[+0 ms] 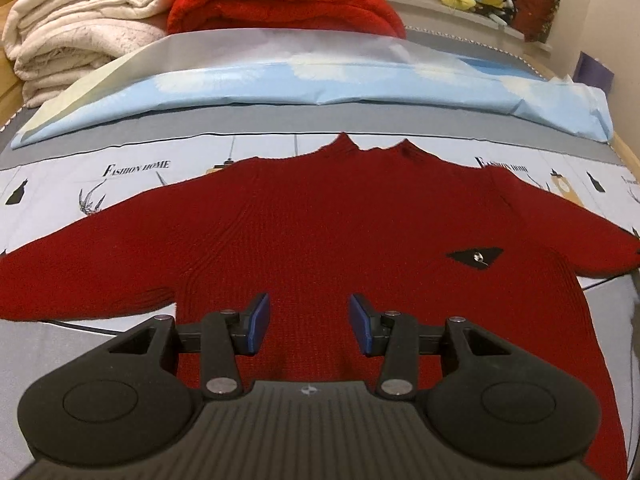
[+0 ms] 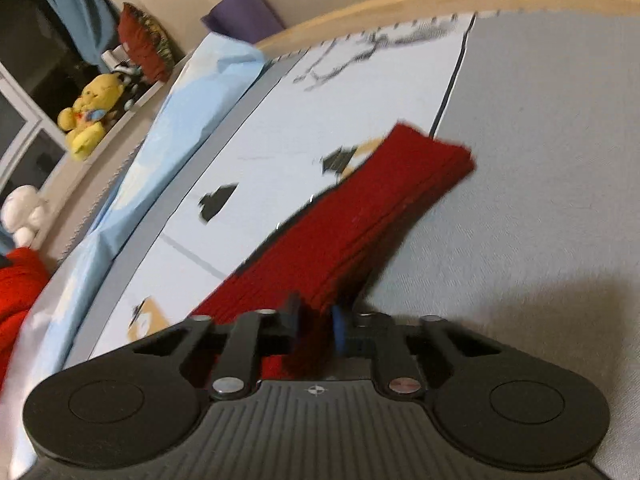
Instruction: Fold small clothes
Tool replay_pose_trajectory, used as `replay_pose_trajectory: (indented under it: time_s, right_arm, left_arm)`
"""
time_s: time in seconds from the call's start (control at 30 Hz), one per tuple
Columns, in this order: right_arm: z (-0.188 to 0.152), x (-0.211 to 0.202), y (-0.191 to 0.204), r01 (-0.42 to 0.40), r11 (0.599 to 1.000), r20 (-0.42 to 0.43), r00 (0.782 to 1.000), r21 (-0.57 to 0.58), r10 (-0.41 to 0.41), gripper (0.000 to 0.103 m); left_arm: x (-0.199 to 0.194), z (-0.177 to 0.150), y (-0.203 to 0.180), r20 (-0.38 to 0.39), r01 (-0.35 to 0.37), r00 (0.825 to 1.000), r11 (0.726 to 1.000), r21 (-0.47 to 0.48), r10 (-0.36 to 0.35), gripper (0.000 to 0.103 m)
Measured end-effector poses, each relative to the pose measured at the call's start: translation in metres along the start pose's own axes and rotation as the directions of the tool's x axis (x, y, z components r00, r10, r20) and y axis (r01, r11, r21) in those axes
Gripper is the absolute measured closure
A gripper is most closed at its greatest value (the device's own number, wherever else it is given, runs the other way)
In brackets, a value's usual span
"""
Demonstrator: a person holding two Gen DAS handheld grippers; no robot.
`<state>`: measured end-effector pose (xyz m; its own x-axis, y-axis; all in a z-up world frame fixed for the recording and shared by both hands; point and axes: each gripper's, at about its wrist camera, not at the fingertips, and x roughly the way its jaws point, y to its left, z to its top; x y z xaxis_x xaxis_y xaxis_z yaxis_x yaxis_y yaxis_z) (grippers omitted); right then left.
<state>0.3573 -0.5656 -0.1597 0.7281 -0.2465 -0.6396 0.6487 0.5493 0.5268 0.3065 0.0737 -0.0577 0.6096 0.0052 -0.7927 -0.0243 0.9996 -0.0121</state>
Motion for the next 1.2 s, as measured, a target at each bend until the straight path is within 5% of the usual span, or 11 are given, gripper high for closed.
replay_pose_trajectory:
  time_s: [0.13, 0.27, 0.37, 0.47, 0.53, 0.6, 0.73, 0.83, 0.93, 1.03, 1.2]
  right_arm:
    - [-0.002, -0.021, 0.063, 0.076, 0.976, 0.138, 0.989, -0.206, -0.048, 0.091]
    - [-0.052, -0.092, 0.179, -0.039, 0.812, 0.247, 0.943, -0.583, 0.222, 0.091]
    - [-0.128, -0.155, 0.244, -0.248, 0.596, 0.113, 0.858, -0.764, 0.501, 0.091]
    - [-0.212, -0.194, 0.277, -0.454, 0.435, -0.103, 0.775, -0.778, 0.624, 0.089]
    - [-0.264, -0.194, 0.288, -0.567, 0.363, -0.284, 0.751, -0.739, 0.596, 0.077]
    - [-0.312, -0.181, 0.292, -0.66, 0.311, -0.505, 0.736, -0.684, 0.45, 0.074]
    - [-0.328, -0.186, 0.283, -0.693, 0.345, -0.64, 0.719, -0.633, 0.271, 0.073]
    - [-0.298, -0.205, 0.277, -0.649, 0.392, -0.613, 0.755, -0.652, 0.232, 0.066]
    - [-0.264, -0.21, 0.263, -0.59, 0.515, -0.57, 0.792, -0.622, 0.219, 0.058]
    - [-0.237, -0.188, 0.235, -0.568, 0.624, -0.548, 0.797, -0.537, 0.254, 0.058]
    - [-0.216, -0.121, 0.203, -0.377, 0.806, -0.498, 0.859, -0.456, 0.12, 0.056]
  left_arm:
    - [-0.003, 0.005, 0.018, 0.006, -0.012, 1.0, 0.999, -0.042, 0.012, 0.055]
    - [-0.008, 0.01, 0.043, 0.011, -0.023, 1.0, 0.993, -0.116, 0.024, 0.055]
    - [-0.01, 0.015, 0.064, 0.009, -0.027, 1.0, 0.983, -0.18, 0.03, 0.055]
    - [-0.013, 0.02, 0.084, 0.01, -0.027, 0.999, 0.968, -0.248, 0.03, 0.055]
    - [-0.013, 0.023, 0.095, 0.009, -0.026, 1.0, 0.959, -0.284, 0.03, 0.055]
    - [-0.013, 0.025, 0.109, 0.007, -0.025, 1.0, 0.943, -0.331, 0.029, 0.055]
    - [-0.009, 0.027, 0.132, -0.002, -0.006, 1.0, 0.907, -0.421, 0.006, 0.055]
    - [-0.001, 0.025, 0.145, -0.004, 0.027, 0.999, 0.878, -0.477, -0.033, 0.057]
    - [0.015, 0.018, 0.153, -0.022, 0.064, 0.996, 0.833, -0.55, -0.092, 0.069]
    - [0.032, 0.01, 0.153, -0.024, 0.108, 0.988, 0.788, -0.606, -0.154, 0.069]
    - [0.068, 0.003, 0.137, -0.075, 0.139, 0.967, 0.746, -0.651, -0.245, 0.067]
